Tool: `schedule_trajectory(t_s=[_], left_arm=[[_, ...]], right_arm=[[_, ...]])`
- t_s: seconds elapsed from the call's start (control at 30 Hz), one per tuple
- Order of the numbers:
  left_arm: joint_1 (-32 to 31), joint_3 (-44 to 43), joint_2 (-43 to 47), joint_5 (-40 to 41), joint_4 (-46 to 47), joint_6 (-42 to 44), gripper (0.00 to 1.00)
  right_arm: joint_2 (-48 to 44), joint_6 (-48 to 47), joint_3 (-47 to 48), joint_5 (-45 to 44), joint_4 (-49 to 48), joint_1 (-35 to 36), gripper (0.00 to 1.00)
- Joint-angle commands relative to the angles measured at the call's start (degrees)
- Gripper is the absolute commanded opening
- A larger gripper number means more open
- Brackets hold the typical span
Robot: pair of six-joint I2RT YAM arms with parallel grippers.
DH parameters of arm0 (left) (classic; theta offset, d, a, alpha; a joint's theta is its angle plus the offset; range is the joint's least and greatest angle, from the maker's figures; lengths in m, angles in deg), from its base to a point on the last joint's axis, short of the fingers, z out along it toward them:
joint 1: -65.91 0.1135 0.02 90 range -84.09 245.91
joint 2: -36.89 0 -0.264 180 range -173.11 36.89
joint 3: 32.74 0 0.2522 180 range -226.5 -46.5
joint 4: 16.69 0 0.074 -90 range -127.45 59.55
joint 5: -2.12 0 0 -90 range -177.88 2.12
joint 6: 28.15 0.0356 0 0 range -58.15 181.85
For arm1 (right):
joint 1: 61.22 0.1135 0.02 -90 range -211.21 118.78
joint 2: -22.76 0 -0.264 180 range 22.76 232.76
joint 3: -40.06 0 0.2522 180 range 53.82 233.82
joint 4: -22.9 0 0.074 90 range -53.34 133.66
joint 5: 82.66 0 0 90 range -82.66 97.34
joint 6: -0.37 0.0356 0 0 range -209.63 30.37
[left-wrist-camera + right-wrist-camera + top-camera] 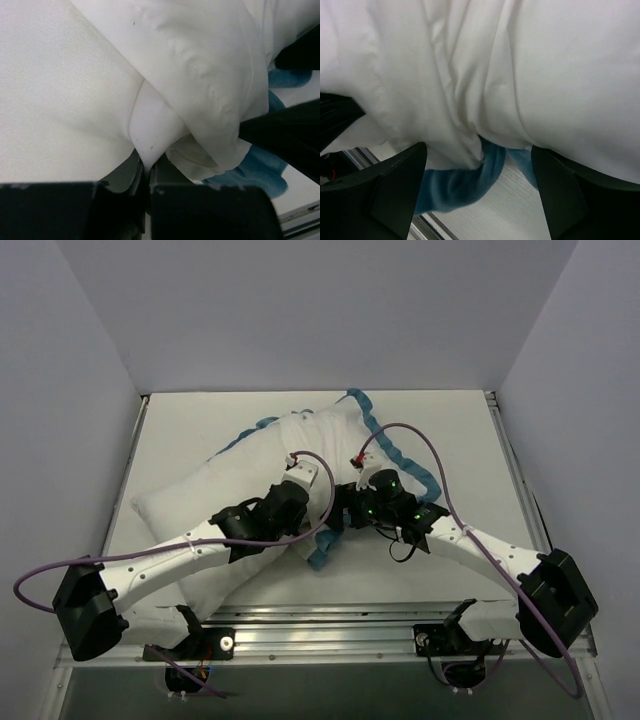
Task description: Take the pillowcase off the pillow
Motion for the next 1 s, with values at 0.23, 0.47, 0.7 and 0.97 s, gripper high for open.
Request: schedule_trajectory(t_s=[0.23,0.47,0.7,0.97], left_arm=[[-0.1,-9.6,3.2,-3.3,-5.0,0.2,0.02],[2.3,-16.0,4.6,-3.2,-15.4,0.4,0.02],[6.8,-19.3,8.8,-4.2,-26.2,0.5,0.02],[16.7,-20.7,14.5,-4.3,-33.5,2.1,0.02]], right_arm=[[7.2,-1.5,6.7,-1.1,-4.3,3.2,0.60],[6.5,-5.3,11.9,-12.5,5.3,-1.0,0.00],[3.1,-3.5,17.7,-18.7,16.2,-19.5,0.00],[4.6,3.0,29.5,-14.8,22.7,-41.0,0.00]])
